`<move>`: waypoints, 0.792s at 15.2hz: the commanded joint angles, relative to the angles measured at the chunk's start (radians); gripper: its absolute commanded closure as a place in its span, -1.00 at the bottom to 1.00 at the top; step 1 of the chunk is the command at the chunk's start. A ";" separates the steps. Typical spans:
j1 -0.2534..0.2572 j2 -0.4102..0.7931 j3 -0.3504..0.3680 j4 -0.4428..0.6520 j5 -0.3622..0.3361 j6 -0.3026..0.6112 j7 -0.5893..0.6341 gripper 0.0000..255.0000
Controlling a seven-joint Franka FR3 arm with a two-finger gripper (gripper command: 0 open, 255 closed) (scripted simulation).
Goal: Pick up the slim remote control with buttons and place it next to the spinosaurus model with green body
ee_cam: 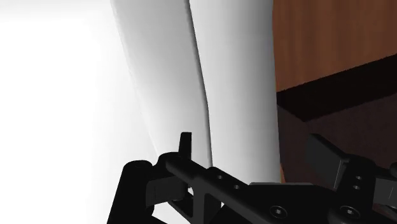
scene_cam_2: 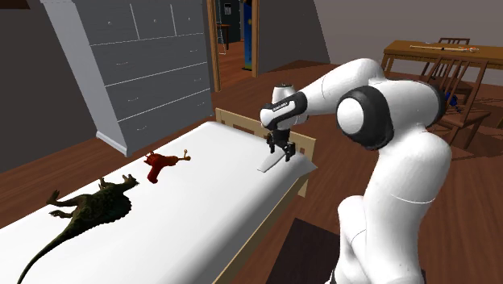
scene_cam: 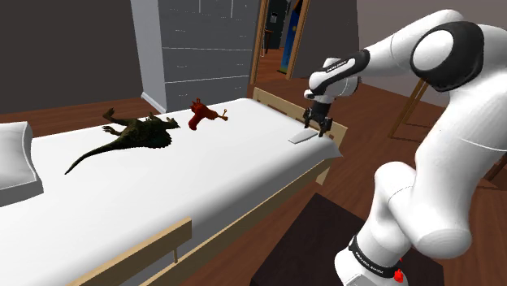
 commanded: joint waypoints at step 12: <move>-0.317 0.439 0.263 0.163 0.501 0.033 -0.527 -1.00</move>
